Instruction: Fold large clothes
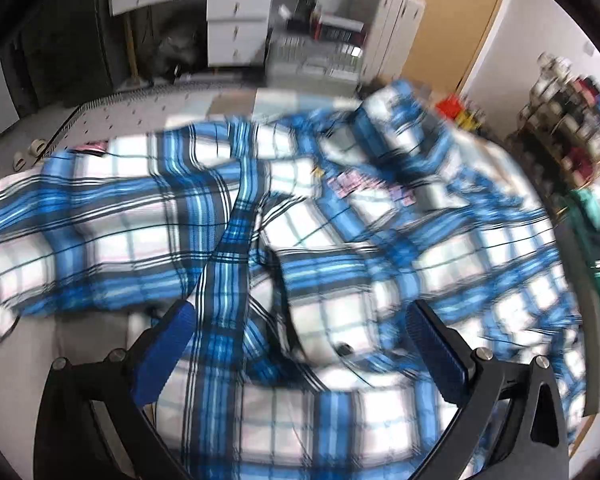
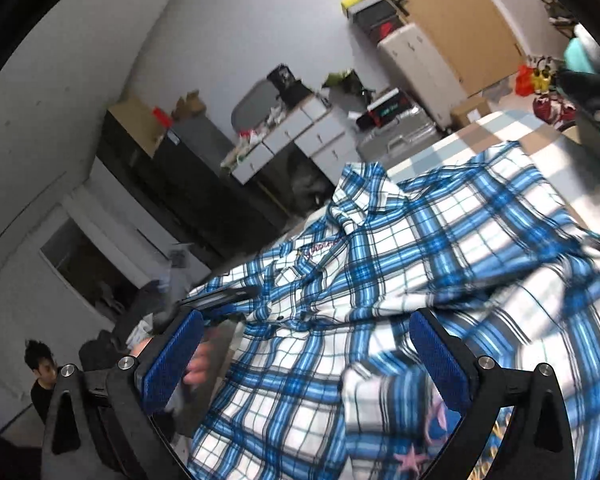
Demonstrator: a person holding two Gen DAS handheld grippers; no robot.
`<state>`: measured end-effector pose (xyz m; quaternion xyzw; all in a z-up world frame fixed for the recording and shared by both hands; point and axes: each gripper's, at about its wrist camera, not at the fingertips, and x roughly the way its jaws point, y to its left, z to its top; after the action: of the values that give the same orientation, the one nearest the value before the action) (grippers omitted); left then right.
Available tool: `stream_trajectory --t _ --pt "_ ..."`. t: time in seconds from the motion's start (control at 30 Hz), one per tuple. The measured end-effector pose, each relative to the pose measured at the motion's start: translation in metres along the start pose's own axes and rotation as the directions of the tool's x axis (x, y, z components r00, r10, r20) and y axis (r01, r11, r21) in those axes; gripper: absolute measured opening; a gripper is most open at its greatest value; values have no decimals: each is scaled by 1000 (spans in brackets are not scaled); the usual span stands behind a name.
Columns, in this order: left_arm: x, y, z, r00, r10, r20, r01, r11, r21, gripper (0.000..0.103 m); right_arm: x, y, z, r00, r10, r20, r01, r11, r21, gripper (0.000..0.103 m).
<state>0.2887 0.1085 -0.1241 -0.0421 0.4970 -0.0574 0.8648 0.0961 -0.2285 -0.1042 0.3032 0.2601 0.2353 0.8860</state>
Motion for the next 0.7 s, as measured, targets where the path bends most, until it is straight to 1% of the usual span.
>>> stream_trajectory --t 0.07,0.1,0.17,0.23,0.27,0.3,0.37,0.4,0.43,0.47,0.5,0.6,0.7 --pt "19 5 4 999 -14 -53 13 1000 -18 101 -8 -2 -1 1000 7 4 -7 1000 -3 103" --pt "21 7 5 998 -25 -59 23 999 -37 97 -9 -3 -3 1000 9 0 -9 1000 -1 103" --pt "25 8 8 995 -68 -70 65 997 -51 92 -13 -7 -2 1000 17 -8 -17 1000 8 103" --pt "27 4 10 994 -74 -78 72 997 -34 80 -13 -13 -6 1000 21 -2 -21 999 28 103" --pt "30 1 9 992 -81 -94 79 997 -22 66 -12 -14 -6 1000 24 -4 -24 999 38 103" --pt "33 0 11 991 -80 -108 79 997 -16 42 -11 -16 -8 1000 26 -7 -25 999 47 103" --pt "44 3 11 989 -41 -141 38 999 -28 22 -10 -16 -10 999 33 -11 -32 998 57 103" --pt "46 7 11 987 -45 -153 37 998 -51 18 -9 -15 -10 999 30 -18 -29 998 59 103" --pt "47 12 9 985 -71 -156 59 995 -83 16 -9 -12 -11 1000 26 -17 -25 998 51 103" --pt "46 14 10 985 -80 -151 68 994 -84 8 -9 -9 -11 999 28 -17 -28 999 37 103" --pt "43 14 9 986 -86 -142 76 994 -74 4 -10 -6 -12 999 29 -16 -29 999 20 103" --pt "37 19 14 985 -127 -120 117 989 -91 0 -11 0 -12 1000 15 -9 -15 1000 -15 103" --pt "26 19 20 989 -129 -67 125 990 -69 0 -11 -2 -13 1000 25 -5 -25 1000 8 103"
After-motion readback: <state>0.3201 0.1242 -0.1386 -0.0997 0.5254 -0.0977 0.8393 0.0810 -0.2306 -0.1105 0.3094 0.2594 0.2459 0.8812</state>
